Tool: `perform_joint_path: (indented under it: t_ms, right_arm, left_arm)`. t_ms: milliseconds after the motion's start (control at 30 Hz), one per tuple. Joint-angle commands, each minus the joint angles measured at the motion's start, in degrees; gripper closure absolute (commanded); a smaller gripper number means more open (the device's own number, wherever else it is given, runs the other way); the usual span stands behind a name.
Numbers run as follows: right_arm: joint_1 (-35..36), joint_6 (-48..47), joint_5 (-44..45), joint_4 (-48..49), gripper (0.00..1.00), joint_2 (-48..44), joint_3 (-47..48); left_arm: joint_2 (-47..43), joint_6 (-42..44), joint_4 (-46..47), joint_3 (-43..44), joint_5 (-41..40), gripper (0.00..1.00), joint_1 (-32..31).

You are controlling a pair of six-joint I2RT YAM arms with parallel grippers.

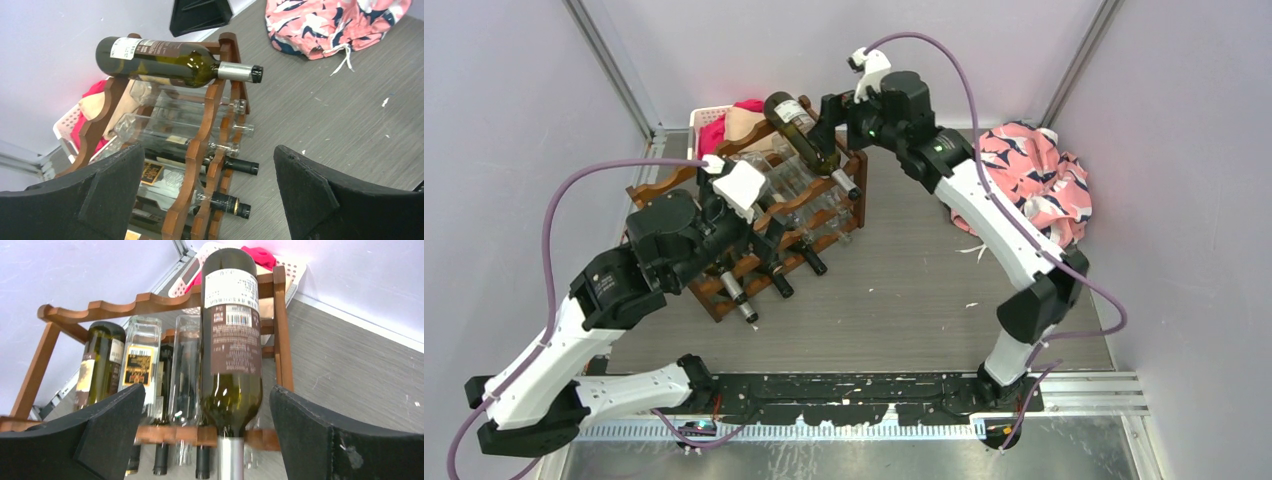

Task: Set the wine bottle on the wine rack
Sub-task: Place the wine bottle in the wine rack, then reset both arms

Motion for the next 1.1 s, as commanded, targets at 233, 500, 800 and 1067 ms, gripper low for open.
perform_joint_path:
  t_ms: [233,500,800,1067]
  right_arm:
    - [-13.5,8.9,7.5,2.2,0.00,-26.7,-21.2]
    - [-14.5,6.5,28.2,1.4,0.00,-35.2,-14.7]
    - [-14.5,17.4,40.7,0.8,0.00,-38.2,-11.8]
    - [-14.6,15.2,40.5,3.8,0.00,-40.2,-13.0]
  left_arm:
    - [8.9,-31.8,18.0,-0.7,49.4,0.02,39.1]
    - [9.1,-40.5,23.2,3.9,48.8,0.02,47.4]
    - [4.4,-34.2,14.5,11.8,42.6,0.00,47.4]
    - [3.0,-32.5,11.3,16.1,42.1,0.00,47.4]
